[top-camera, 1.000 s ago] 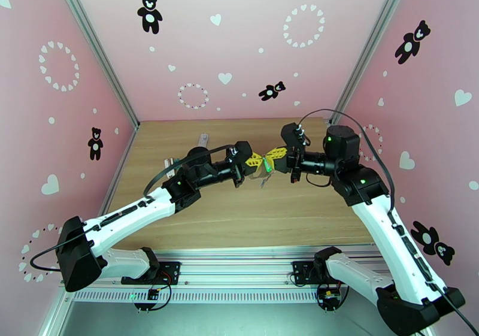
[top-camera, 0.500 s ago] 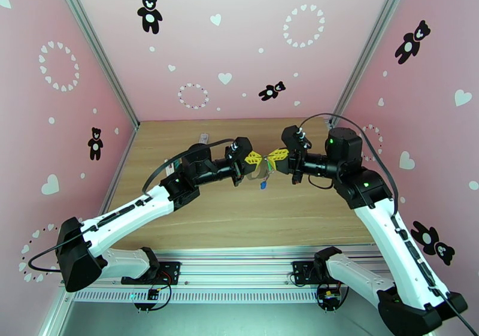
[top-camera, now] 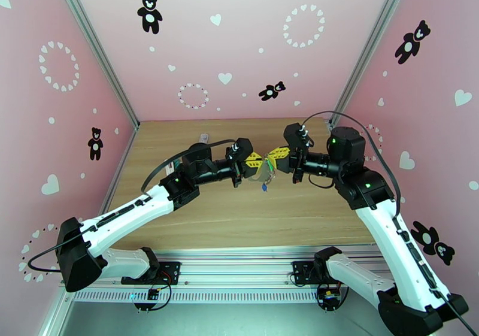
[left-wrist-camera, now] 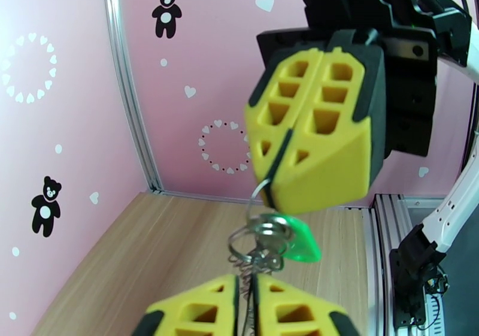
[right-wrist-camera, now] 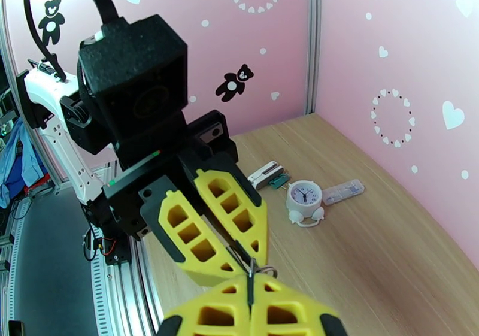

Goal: Remove the keys from the keyring

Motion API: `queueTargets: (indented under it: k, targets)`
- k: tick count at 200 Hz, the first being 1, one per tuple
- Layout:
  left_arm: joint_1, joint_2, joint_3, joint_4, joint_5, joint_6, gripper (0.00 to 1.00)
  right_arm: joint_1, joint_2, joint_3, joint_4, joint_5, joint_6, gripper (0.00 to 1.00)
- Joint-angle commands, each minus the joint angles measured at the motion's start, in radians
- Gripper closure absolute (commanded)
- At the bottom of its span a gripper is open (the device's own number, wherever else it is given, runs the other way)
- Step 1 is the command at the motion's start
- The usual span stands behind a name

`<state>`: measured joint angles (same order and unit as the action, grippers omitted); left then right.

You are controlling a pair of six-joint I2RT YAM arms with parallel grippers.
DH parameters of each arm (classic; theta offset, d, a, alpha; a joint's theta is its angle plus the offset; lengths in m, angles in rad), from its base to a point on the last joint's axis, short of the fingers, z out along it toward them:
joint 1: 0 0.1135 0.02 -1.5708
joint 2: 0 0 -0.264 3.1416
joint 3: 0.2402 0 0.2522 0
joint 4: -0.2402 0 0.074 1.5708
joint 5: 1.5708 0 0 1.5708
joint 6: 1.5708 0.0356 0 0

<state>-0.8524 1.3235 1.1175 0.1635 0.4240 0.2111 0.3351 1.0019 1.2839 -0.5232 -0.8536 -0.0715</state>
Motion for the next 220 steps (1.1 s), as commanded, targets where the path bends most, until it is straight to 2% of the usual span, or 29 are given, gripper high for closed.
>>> queueTargets:
  k: [1,45,79,99,172,191,220]
  targets:
    - [0.007,-0.001,0.015,-0.030,0.009,0.036,0.73,-0.001,-0.003,0.037,0.039,-0.047,0.018,1.00]
    - [0.009,0.030,0.072,-0.074,0.078,0.100,0.61,0.000,0.003,0.036,0.034,-0.076,0.015,1.00]
    - [0.007,0.059,0.089,-0.046,0.135,0.120,0.58,0.000,0.006,0.035,0.028,-0.096,0.010,1.00]
    - [0.007,0.076,0.108,-0.058,0.145,0.128,0.61,0.000,0.003,0.034,0.022,-0.094,0.003,1.00]
    - [0.008,0.070,0.071,0.007,0.112,0.103,0.84,-0.001,0.002,0.023,0.023,-0.075,-0.004,1.00]
    - [0.007,0.072,0.073,0.010,0.107,0.090,0.87,0.000,0.003,0.021,0.017,-0.077,-0.008,1.00]
    - [0.012,0.068,0.073,0.025,0.119,0.044,1.00,-0.001,-0.010,0.018,-0.003,-0.060,-0.036,1.00]
